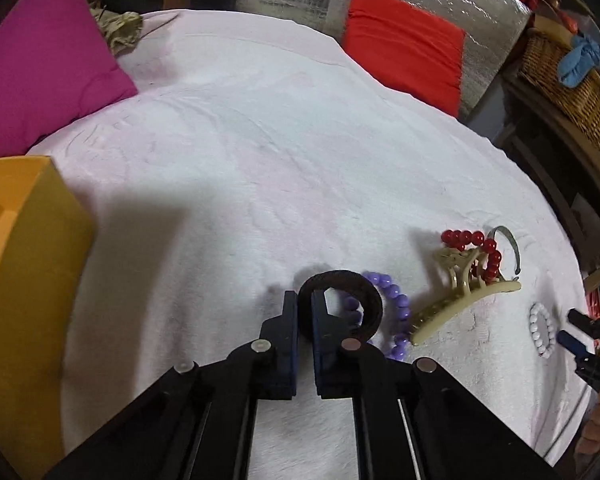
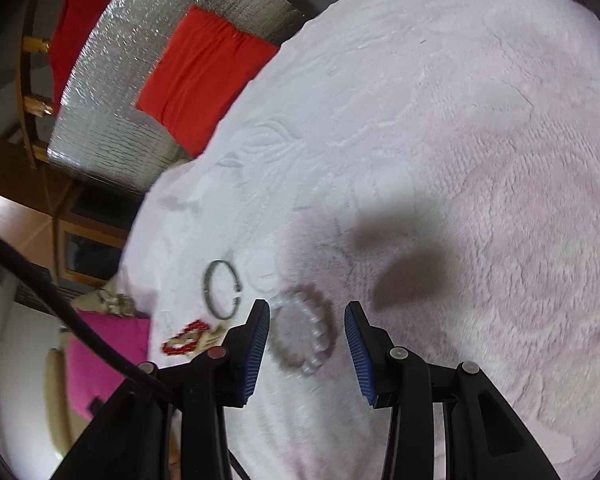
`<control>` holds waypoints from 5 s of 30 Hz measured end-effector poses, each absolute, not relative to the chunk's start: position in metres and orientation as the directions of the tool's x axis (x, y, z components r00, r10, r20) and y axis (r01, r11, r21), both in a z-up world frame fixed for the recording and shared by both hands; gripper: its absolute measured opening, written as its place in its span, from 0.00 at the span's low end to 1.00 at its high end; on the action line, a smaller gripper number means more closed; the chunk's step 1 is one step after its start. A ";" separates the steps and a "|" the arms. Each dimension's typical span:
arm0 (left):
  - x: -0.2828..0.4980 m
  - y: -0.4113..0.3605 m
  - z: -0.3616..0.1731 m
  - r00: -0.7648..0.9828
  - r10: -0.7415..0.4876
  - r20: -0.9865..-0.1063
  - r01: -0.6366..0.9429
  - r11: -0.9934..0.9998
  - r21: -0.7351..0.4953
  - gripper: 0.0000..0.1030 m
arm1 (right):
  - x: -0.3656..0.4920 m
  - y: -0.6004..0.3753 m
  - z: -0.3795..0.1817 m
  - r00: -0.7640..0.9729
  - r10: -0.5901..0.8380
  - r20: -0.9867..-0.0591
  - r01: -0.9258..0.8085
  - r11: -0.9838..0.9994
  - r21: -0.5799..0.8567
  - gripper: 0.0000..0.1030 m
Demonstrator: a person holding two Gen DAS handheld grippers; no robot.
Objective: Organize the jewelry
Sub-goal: 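Grasp the black hair tie with the left tool while the right tool grasps the white pearl bracelet, then carry the black hair tie and pearl bracelet over the orange box with both tools, then open the left tool to drop the hair tie while the right tool releases the pearl bracelet, then move the open left tool toward the beige claw hair clip on the bed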
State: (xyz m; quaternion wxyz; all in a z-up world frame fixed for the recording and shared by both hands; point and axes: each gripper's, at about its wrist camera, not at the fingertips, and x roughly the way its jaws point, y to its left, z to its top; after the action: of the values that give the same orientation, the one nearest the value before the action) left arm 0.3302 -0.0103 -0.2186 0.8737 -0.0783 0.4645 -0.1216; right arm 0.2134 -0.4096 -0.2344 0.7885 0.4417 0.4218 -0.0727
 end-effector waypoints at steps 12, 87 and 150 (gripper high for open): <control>0.314 0.015 -0.196 0.589 -0.283 -0.757 0.151 0.959 -0.241 0.06 | 0.242 -0.324 -0.230 0.502 -0.181 -0.846 0.375 0.927 0.024 0.13; 0.247 0.248 -0.178 0.617 0.091 -0.781 -0.251 0.964 -0.086 0.06 | 0.264 0.039 -0.149 0.512 0.715 -0.476 -0.409 0.691 0.596 0.10; 0.293 -0.098 -0.198 0.662 -0.309 -0.683 0.374 0.926 -0.056 0.54 | 0.225 -0.372 -0.202 0.674 0.345 -0.653 0.327 0.653 0.683 0.13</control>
State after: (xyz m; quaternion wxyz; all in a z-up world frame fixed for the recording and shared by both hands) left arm 0.2928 -0.0983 -0.1982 0.9105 0.0445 0.3658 -0.1875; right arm 0.2246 -0.3723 -0.2020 0.8145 0.4164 0.4039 0.0055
